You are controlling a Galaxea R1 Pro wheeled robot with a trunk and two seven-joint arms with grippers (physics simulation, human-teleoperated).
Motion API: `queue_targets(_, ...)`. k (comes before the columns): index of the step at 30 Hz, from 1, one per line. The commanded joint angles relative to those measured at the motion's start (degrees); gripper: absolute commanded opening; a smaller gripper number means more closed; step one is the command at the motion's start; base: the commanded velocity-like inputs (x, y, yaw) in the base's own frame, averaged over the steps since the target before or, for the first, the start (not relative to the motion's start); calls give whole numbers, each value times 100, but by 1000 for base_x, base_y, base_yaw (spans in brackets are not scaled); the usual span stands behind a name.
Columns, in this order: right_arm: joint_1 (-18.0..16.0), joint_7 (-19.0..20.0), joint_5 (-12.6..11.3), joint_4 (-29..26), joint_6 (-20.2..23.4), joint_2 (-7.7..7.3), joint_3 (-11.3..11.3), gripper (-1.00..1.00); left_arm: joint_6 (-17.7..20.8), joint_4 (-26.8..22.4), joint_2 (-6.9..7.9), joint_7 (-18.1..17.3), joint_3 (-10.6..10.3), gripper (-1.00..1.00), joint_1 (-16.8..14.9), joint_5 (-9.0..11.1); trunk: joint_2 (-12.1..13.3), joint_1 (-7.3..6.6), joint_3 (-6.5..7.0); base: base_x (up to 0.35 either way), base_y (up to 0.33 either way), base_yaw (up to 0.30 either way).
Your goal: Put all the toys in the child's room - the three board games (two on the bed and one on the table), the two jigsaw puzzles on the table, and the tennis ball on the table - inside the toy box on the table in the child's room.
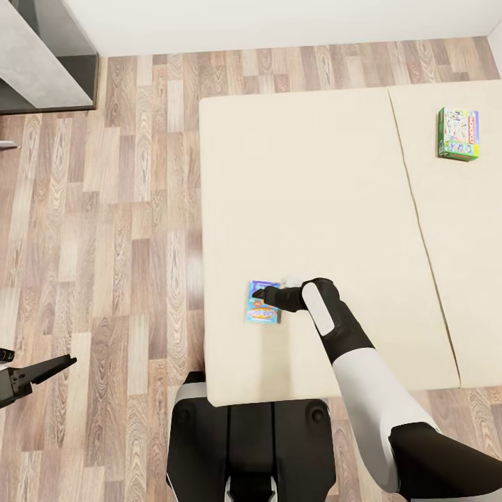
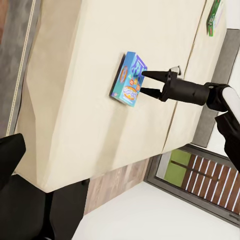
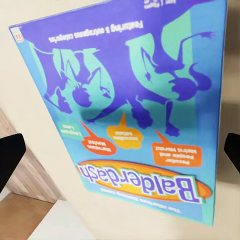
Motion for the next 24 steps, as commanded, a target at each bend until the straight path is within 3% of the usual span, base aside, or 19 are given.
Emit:
queue_targets(1, -2, -55, -57, -6, 16, 0, 5, 100, 61, -1, 1, -27, 1, 100, -2, -8, -9, 3, -6, 0, 0, 0)
queue_targets(24, -1, -99, 11, -8, -30, 0, 14, 100, 61, -1, 1, -27, 1, 100, 3, -8, -9, 3, -6, 0, 0, 0)
